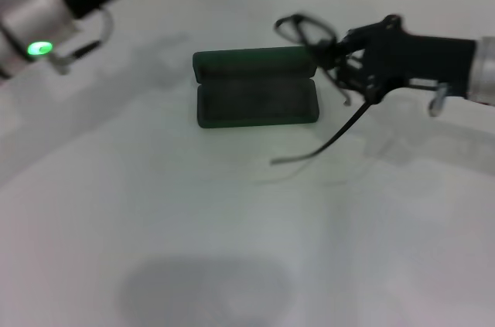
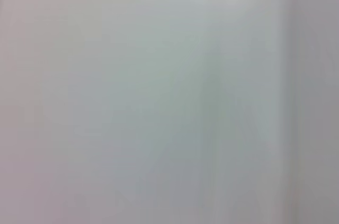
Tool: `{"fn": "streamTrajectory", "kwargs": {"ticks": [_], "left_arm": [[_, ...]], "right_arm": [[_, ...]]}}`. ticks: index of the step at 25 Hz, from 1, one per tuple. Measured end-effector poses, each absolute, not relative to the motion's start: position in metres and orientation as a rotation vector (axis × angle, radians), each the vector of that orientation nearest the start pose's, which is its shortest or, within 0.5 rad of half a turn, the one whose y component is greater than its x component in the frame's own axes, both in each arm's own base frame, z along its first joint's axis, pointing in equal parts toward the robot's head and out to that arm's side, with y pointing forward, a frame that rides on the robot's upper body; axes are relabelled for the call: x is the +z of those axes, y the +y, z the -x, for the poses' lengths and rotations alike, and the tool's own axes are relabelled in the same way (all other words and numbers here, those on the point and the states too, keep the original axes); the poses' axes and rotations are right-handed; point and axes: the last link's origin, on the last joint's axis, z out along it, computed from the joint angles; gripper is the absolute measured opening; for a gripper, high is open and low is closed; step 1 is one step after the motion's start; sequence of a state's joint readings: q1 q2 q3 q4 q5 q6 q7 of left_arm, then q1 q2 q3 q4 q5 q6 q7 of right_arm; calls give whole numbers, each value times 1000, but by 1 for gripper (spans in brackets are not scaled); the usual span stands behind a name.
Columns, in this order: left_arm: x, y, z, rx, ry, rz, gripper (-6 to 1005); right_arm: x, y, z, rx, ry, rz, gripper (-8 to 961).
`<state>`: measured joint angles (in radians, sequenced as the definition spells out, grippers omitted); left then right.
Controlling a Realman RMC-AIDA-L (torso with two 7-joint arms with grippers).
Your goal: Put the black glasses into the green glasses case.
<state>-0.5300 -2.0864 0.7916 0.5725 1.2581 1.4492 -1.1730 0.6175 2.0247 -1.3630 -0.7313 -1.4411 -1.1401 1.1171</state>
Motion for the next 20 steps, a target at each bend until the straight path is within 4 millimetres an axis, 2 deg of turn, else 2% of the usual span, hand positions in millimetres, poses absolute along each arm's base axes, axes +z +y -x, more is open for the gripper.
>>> {"fn": "streamTrajectory", "kwargs": {"ticks": [2,3,5,10,13,17,20], "left_arm": [[55,371,236,-1302,-456,2000,536],[57,371,242,-1298,-467,1957,536],[60,370,254,-1278,-488,1874,536],[61,372,261,-1245,-512,1846,536],[60,374,260,-1240,-512,1847,536],[60,374,263,-1227,-526,1841,536],[61,374,264,-1220,-528,1841,536]], "right_arm": [[-47,387,-165,524,-119,2678,112],[-47,387,-165,524,-119,2678,112],[-63,388,-157,417,-196,2665,113],[-80,393,-150,286,-218,2591,113],[-82,393,-149,288,-212,2586,113],[-75,395,-141,391,-134,2567,113],[-51,398,-142,573,-8,2545,113]]}}
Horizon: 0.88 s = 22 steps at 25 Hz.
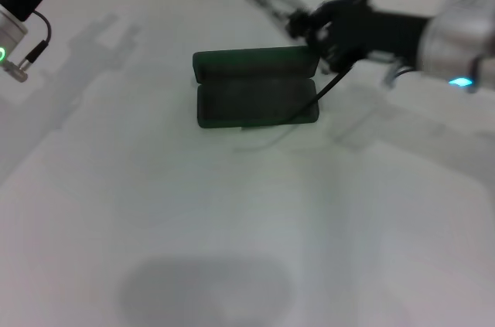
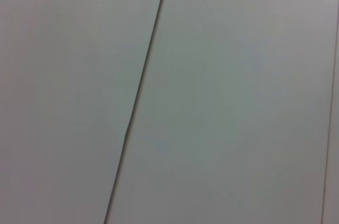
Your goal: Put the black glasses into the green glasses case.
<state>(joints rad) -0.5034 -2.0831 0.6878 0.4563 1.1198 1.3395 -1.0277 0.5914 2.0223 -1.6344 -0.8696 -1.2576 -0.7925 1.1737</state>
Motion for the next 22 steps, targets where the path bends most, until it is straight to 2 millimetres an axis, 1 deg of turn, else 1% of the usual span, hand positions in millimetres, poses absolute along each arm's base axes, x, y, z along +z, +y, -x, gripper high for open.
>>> {"fn": "streamTrajectory", "kwargs": {"ticks": [4,6,8,9,10,11,12,15,18,20,21,22], "left_arm": [[60,374,264,-1212,-528,1850,536],[57,373,266,-1200,-535,1869,536],[53,372,266,-1190,-540,1886,536],[51,372,265,-1187,-540,1893,536],[50,372,265,-1183,-541,1899,536],[48,371,265,-1181,-541,1908,536],[47,372,263,-1181,-541,1915,536],[41,372,259,-1176,-536,1957,536],[30,372,250,-1153,-504,2049,536],[21,370,241,-1127,-460,2141,536],[13,368,233,-1104,-421,2231,536],[9,368,229,-1095,-403,2270,536]], "right_arm": [[-2,400,-162,861,252,2502,113],[27,400,-182,1047,476,2459,112],[48,400,-198,1176,669,2419,112],[54,401,-204,1209,753,2402,112],[60,401,-213,1250,881,2379,112],[63,402,-218,1267,986,2359,112],[64,402,-226,1283,1135,2326,112],[61,397,-238,1314,1424,2251,112],[58,387,-249,1331,1582,2189,112],[58,383,-254,1361,1624,2142,112],[60,382,-256,1383,1631,2117,112],[60,382,-258,1400,1635,2093,113]]}}
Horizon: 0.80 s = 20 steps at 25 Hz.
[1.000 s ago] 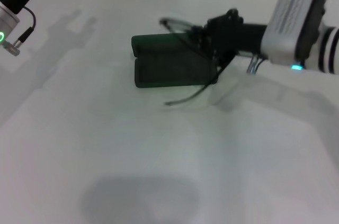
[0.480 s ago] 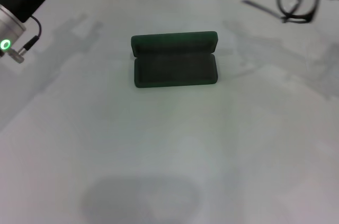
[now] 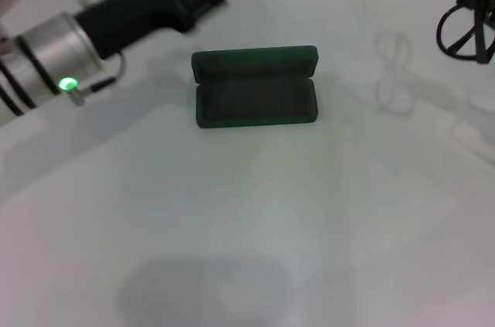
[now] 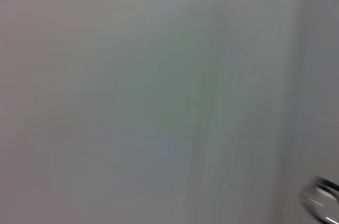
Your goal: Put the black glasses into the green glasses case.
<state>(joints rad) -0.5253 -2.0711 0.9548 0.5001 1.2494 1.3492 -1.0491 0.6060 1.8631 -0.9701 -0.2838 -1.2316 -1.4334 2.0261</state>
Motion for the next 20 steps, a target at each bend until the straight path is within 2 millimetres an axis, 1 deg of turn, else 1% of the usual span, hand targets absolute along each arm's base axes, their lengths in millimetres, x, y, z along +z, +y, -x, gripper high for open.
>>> {"fn": "streamTrajectory", "kwargs": {"ticks": [2,4,6,9,11,13,16,20], "left_arm": [[-1,364,215,-1075,-363,2411,536],[-6,360,203,-1074,-336,2522,537],[-9,357,192,-1111,-321,2603,537],[-12,352,169,-1209,-288,2688,537],[-16,352,159,-1237,-268,2716,537],[-25,353,146,-1252,-249,2745,537],[-34,356,133,-1256,-235,2792,537],[-40,359,124,-1255,-232,2825,537]], "right_arm": [[61,382,-260,1426,1632,2057,113],[60,383,-260,1433,1630,2042,113],[59,383,-260,1439,1628,2031,112],[49,386,-258,1432,1614,2011,113],[42,387,-255,1420,1597,2018,113],[35,387,-251,1411,1571,2043,113],[25,387,-244,1399,1528,2086,112],[19,385,-241,1378,1486,2121,112]]}}
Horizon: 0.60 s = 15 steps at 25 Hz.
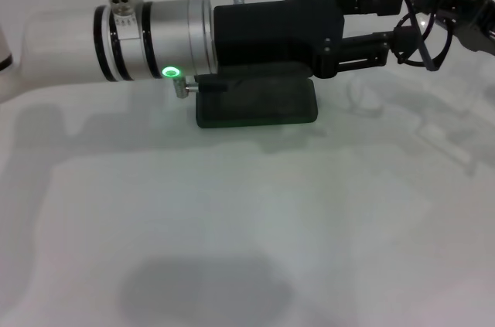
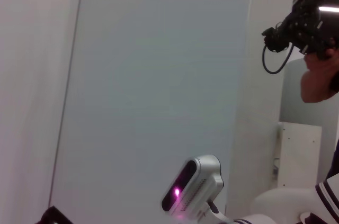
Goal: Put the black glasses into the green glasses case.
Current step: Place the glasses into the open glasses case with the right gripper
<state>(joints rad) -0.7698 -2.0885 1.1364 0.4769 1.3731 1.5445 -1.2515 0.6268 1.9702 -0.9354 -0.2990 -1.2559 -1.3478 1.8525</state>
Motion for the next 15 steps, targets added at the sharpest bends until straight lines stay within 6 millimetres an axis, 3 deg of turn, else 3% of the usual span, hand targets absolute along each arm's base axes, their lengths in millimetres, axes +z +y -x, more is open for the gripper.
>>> {"fn": "streamTrajectory", "kwargs": {"ticks": [6,15], "left_arm": [[-44,357,115,-1227,-218,2900,537],[-46,358,106,-1196,-221,2951,537]], "right_arm": [[15,384,-238,1365,1410,2159,113],[5,384,-217,1300,1236,2335,112]]}}
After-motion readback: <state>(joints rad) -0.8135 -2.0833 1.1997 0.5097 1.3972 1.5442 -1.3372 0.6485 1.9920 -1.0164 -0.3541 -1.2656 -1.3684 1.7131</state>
